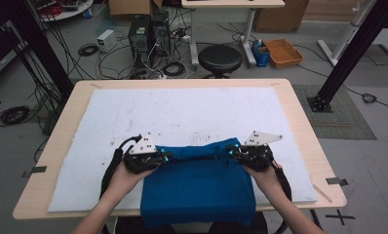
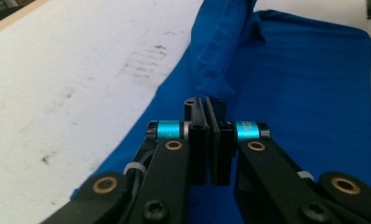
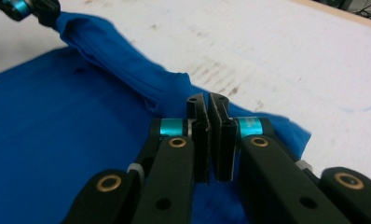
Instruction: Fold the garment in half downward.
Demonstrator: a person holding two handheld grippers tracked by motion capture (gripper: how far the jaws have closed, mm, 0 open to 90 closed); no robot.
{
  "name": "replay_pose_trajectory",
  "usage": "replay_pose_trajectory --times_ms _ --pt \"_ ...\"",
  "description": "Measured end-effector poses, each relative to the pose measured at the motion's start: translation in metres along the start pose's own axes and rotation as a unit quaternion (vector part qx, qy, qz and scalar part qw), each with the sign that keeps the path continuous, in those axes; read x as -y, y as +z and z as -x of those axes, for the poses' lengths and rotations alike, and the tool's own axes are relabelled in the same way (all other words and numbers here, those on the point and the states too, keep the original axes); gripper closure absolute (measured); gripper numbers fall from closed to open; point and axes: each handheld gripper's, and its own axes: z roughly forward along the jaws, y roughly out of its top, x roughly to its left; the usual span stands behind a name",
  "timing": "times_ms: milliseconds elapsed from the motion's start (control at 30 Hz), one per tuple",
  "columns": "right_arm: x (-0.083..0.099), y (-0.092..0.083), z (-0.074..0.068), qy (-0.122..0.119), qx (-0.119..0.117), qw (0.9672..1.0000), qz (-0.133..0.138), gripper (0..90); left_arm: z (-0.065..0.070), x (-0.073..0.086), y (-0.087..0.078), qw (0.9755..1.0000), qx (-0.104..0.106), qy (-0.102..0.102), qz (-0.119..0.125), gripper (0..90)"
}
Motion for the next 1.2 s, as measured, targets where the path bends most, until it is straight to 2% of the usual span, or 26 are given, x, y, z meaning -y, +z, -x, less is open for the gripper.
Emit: replay_pose_trajectory --times_ms 67,200,267,367,500,567,700,833,933,1000,1100,1167,1200 --pt "0.006 -0.005 -0.008 -0.004 0.0 1.0 -0.003 88.4 0.006 0.006 -0.001 0.9999 0.011 0.004 0.0 87.8" --pt "0.017 -0.012 -0.022 -0.017 -0.003 0.9998 -0.01 88.3 0.018 0.017 0.001 0.9995 0.027 0.007 -0.016 87.7" --pt "0.023 -0.014 -0.028 -0.021 -0.003 0.9997 -0.015 88.3 0.023 0.022 0.001 0.9989 0.032 0.017 -0.028 87.7" --pt "0.03 -0.015 -0.035 -0.024 -0.007 0.9993 -0.029 88.3 0.029 0.027 0.0 0.9984 0.041 0.02 -0.034 87.7" --pt "0.04 -0.017 -0.044 -0.031 -0.011 0.9984 -0.046 88.2 0.036 0.031 0.001 0.9974 0.044 0.035 -0.045 87.7" --pt "0.043 -0.018 -0.047 -0.034 -0.01 0.998 -0.053 88.0 0.039 0.033 0.002 0.9973 0.046 0.033 -0.047 87.6" --pt "0.049 -0.021 -0.055 -0.039 -0.011 0.9969 -0.068 87.2 0.044 0.037 0.004 0.9961 0.051 0.043 -0.058 87.2" --pt "0.054 -0.026 -0.06 -0.044 -0.012 0.9961 -0.076 83.0 0.048 0.04 0.004 0.9954 0.06 0.045 -0.06 81.3" --pt "0.052 -0.033 -0.057 -0.045 -0.004 0.9969 -0.064 79.5 0.048 0.038 0.001 0.9966 0.055 0.038 -0.048 71.9" --pt "0.048 -0.037 -0.05 -0.031 0.01 0.9983 -0.049 76.2 0.044 0.036 -0.002 0.998 0.047 0.028 -0.033 67.2" --pt "0.038 -0.038 -0.028 0.003 0.037 0.9991 -0.019 71.1 0.033 0.03 -0.004 0.9999 0.009 -0.002 -0.008 59.4" --pt "0.032 -0.034 -0.012 0.024 0.052 0.9983 -0.005 68.5 0.022 0.027 -0.003 0.9996 -0.022 -0.019 0.001 55.7" --pt "0.03 -0.03 -0.005 0.045 0.055 0.9974 -0.003 65.5 0.016 0.025 -0.002 0.9989 -0.036 -0.029 0.005 55.2"
